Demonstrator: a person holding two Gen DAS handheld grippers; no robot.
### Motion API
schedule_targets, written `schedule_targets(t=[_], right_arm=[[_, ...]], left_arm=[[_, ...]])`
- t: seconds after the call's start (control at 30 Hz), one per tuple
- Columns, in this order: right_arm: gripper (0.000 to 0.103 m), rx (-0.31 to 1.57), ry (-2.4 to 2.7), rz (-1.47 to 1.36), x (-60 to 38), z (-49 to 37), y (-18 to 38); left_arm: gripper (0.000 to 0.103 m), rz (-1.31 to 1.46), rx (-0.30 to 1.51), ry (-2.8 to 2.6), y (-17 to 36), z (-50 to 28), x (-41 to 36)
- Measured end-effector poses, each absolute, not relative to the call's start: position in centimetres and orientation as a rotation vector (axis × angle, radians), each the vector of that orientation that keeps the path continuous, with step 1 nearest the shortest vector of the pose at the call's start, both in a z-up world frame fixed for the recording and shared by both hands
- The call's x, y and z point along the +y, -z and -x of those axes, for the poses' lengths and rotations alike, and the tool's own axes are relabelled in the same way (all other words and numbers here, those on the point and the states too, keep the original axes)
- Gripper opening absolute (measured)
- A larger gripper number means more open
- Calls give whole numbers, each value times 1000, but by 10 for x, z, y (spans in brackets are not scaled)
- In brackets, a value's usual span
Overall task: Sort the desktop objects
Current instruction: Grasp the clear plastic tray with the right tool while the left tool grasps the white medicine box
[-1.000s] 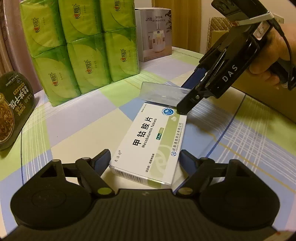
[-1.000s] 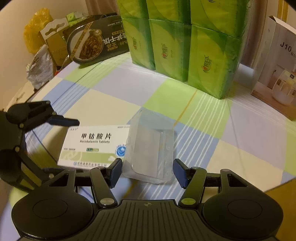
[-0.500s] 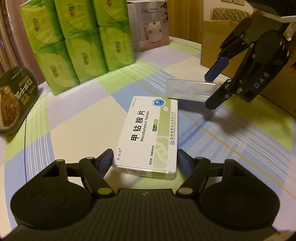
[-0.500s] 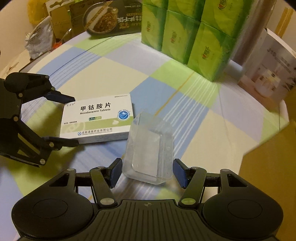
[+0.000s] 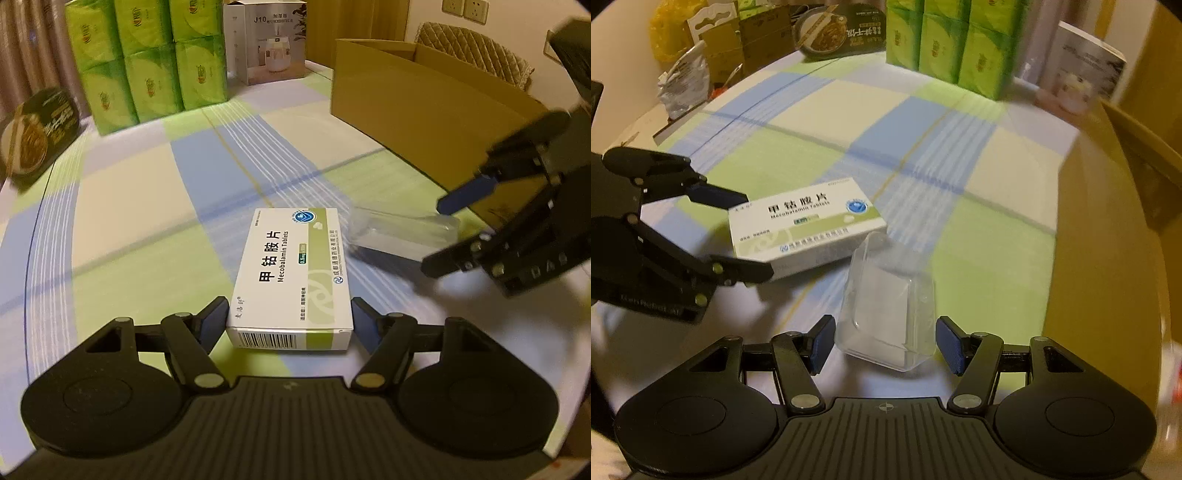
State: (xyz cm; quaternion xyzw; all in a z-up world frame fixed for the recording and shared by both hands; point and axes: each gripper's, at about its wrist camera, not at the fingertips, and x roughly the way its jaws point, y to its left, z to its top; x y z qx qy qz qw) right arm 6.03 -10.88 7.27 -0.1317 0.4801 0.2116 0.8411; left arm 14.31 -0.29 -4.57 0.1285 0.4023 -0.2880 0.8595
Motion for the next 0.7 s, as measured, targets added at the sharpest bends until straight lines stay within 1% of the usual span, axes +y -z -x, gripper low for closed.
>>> schedule_targets(t=[0.17,0.33,0.37,0.4,0.47,0.5,0.53,0.7], right_arm=[[57,1001,-431,243,-118,-17,-71],[59,964,-411,220,-124,0,-72],[62,961,-406,220,-125,1,-72],[68,958,-403,223,-126,2,-71],[74,949,-397,227,-127,3,-69],[74,945,-397,224,-128,4,-68],[74,942,-398,220,-130,6,-67],[75,935,-395,205,-134,5,-62]], left_arm=[[67,-286,837,597,41,-99,-13],[69,-300,819,606,42,-73,-21],[69,-301,817,607,43,-72,-22],[70,-303,812,605,43,-71,-23],[72,-311,800,596,44,-70,-25],[76,-315,796,593,45,-71,-26],[78,-317,791,590,45,-72,-27],[80,-328,783,584,52,-82,-34]])
